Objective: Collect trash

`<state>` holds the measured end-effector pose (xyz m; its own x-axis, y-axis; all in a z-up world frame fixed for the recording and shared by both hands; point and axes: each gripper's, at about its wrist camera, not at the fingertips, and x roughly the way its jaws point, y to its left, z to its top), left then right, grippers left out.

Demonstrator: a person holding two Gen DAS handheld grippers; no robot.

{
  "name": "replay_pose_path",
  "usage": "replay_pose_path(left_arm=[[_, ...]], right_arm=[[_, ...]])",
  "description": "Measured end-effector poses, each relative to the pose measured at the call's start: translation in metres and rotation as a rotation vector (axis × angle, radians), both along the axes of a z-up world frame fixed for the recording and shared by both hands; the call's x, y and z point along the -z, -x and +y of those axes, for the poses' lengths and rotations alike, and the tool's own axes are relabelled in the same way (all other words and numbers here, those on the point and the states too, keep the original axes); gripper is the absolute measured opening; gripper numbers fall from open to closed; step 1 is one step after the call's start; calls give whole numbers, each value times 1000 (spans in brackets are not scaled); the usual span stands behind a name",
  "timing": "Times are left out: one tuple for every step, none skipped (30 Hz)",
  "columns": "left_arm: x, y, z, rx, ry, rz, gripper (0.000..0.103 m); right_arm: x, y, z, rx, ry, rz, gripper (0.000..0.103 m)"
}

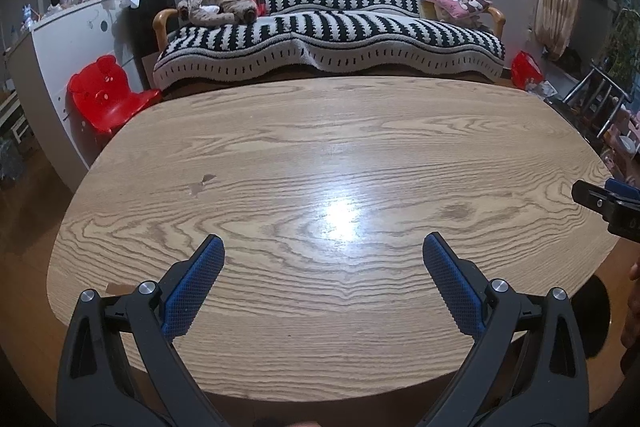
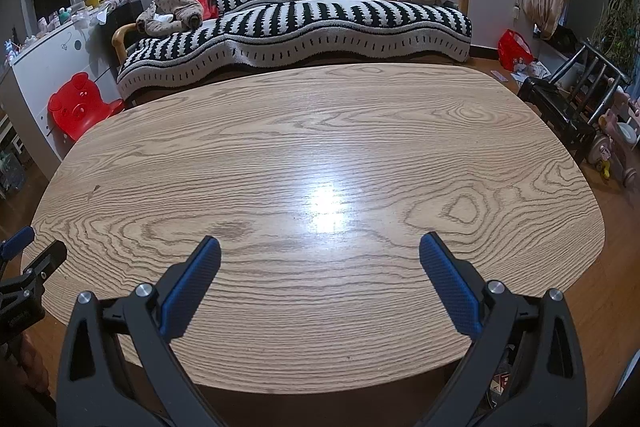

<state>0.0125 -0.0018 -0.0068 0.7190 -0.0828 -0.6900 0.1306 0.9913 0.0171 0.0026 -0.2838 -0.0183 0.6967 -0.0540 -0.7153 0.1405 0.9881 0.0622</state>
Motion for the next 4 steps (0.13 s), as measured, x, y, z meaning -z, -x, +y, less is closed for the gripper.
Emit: replay_pose_path(left_arm=[[0, -1, 0, 1, 3, 5, 96], [1, -1, 0, 3, 3, 10, 96], [0, -2, 0, 4, 4, 13, 96], [1, -2, 0, 7, 4, 14, 96]], right_arm=[[0, 0, 0, -1, 1, 0, 96], [0, 0, 0, -2, 1, 0, 96], [0, 0, 0, -2, 2, 0, 96], [0, 0, 0, 0, 1, 0, 96]])
